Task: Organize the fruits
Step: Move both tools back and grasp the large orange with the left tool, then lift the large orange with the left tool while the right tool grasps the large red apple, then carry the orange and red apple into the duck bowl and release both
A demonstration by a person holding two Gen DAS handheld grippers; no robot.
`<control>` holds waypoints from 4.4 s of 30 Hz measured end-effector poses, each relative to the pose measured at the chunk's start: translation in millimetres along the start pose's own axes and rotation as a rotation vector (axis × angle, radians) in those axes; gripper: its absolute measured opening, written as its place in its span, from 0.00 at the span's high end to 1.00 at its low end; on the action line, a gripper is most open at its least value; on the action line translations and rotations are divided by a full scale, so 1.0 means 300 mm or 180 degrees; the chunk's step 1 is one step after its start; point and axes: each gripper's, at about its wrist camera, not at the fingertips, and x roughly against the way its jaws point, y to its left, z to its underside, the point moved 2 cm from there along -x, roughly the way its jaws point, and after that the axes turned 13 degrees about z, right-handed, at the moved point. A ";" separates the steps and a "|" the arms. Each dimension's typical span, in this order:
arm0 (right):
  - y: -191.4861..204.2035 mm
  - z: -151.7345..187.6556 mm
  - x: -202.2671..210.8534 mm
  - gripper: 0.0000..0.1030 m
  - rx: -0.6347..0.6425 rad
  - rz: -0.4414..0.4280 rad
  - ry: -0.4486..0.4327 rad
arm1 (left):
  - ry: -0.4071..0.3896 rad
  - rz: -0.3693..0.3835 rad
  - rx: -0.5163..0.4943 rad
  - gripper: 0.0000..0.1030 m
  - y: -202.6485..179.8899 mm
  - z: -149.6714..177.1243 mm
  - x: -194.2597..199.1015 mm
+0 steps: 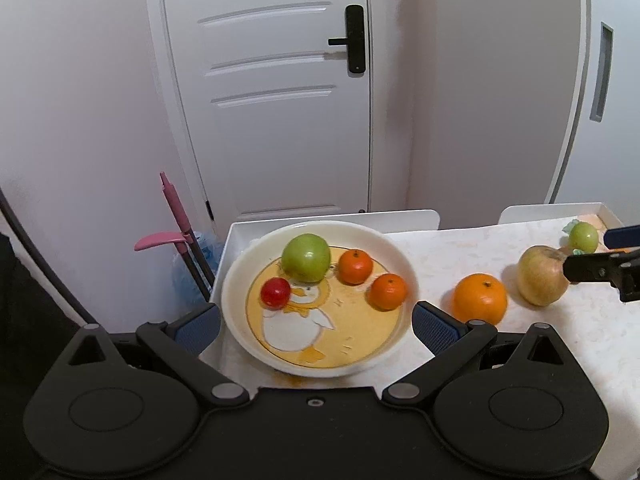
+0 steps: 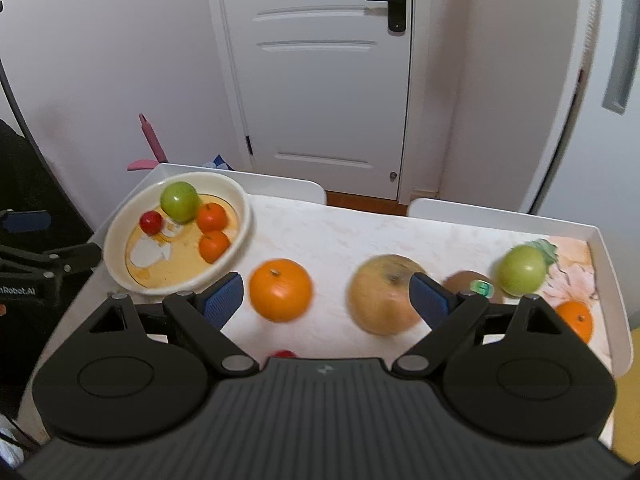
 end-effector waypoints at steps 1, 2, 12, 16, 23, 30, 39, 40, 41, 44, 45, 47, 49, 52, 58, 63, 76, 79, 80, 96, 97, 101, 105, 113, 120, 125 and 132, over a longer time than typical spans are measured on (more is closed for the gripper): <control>-0.023 0.007 0.001 0.00 0.0016 -0.0009 -0.0003 | -0.0001 -0.0022 0.0022 0.00 -0.017 0.003 0.002; -0.042 0.012 0.001 0.00 0.0033 -0.0011 -0.0009 | -0.0005 -0.0042 0.0041 0.00 -0.037 0.006 0.006; -0.173 0.061 -0.056 0.00 0.0291 -0.0153 -0.0070 | -0.0032 -0.0161 0.0168 0.00 -0.234 0.043 -0.033; -0.201 0.088 -0.112 0.00 0.0450 -0.0275 -0.0112 | -0.0034 -0.0199 0.0200 0.00 -0.286 0.047 -0.088; -0.213 0.119 -0.212 0.00 0.0728 -0.0501 -0.0236 | -0.0039 -0.0164 0.0274 0.00 -0.342 0.063 -0.202; -0.209 0.133 -0.281 0.00 0.0893 -0.0718 -0.0328 | -0.0001 -0.0060 0.0175 0.04 -0.394 0.073 -0.318; -0.198 0.143 -0.327 0.01 0.1012 -0.0861 -0.0388 | 0.0110 0.0058 0.0224 0.19 -0.409 0.072 -0.433; -0.197 0.141 -0.329 0.01 0.1027 -0.0868 -0.0405 | 0.0123 0.0067 0.0229 0.22 -0.410 0.072 -0.442; -0.196 0.140 -0.331 0.01 0.1040 -0.0871 -0.0416 | 0.0133 0.0073 0.0233 0.25 -0.411 0.072 -0.448; -0.191 0.137 -0.341 0.04 0.1064 -0.0896 -0.0430 | 0.0164 0.0105 0.0243 0.31 -0.414 0.072 -0.469; -0.191 0.135 -0.345 0.05 0.1071 -0.0904 -0.0427 | 0.0163 0.0116 0.0246 0.32 -0.416 0.071 -0.471; -0.191 0.134 -0.351 0.06 0.1078 -0.0917 -0.0427 | 0.0161 0.0112 0.0234 0.35 -0.423 0.069 -0.476; -0.191 0.131 -0.356 0.06 0.1076 -0.0929 -0.0419 | 0.0159 0.0095 0.0198 0.35 -0.428 0.068 -0.477; -0.188 0.131 -0.359 0.06 0.1073 -0.0946 -0.0418 | 0.0155 0.0112 0.0211 0.36 -0.423 0.069 -0.476; -0.175 0.129 -0.371 0.07 0.1082 -0.0980 -0.0404 | 0.0156 0.0108 0.0196 0.36 -0.416 0.076 -0.463; -0.165 0.125 -0.381 0.08 0.1097 -0.0988 -0.0403 | 0.0154 0.0088 0.0189 0.36 -0.413 0.085 -0.451; -0.160 0.119 -0.389 0.13 0.1041 -0.0933 -0.0389 | 0.0150 0.0059 0.0229 0.37 -0.389 0.108 -0.411; -0.157 0.117 -0.386 0.13 0.1014 -0.0898 -0.0368 | 0.0133 0.0052 0.0247 0.37 -0.384 0.112 -0.393; -0.156 0.115 -0.384 0.13 0.1008 -0.0878 -0.0359 | 0.0121 0.0049 0.0257 0.37 -0.381 0.112 -0.384; -0.076 0.021 -0.200 0.13 0.0860 -0.0802 -0.0470 | -0.0091 0.0009 0.0373 0.37 -0.301 0.067 -0.194; -0.061 0.015 -0.185 0.13 0.0847 -0.0792 -0.0474 | -0.0098 0.0012 0.0369 0.37 -0.290 0.060 -0.182; 0.005 -0.007 -0.136 0.13 0.0778 -0.0770 -0.0466 | -0.0117 0.0036 0.0332 0.37 -0.232 0.044 -0.130; 0.081 -0.029 -0.095 0.13 0.0724 -0.0738 -0.0460 | -0.0108 0.0058 0.0264 0.37 -0.159 0.031 -0.089; 0.239 -0.073 -0.081 0.13 0.0637 -0.0683 -0.0416 | -0.0026 0.0093 0.0138 0.37 0.006 0.027 -0.077; 0.362 -0.091 -0.115 0.13 0.0607 -0.0656 -0.0352 | 0.0041 0.0145 0.0113 0.37 0.140 0.031 -0.105; 0.423 -0.100 -0.143 0.13 0.0592 -0.0622 -0.0314 | 0.0137 0.0177 0.0001 0.37 0.199 0.034 -0.160; 0.454 -0.116 -0.193 0.13 0.0549 -0.0538 -0.0255 | 0.0362 0.0329 -0.0307 0.37 0.207 0.060 -0.243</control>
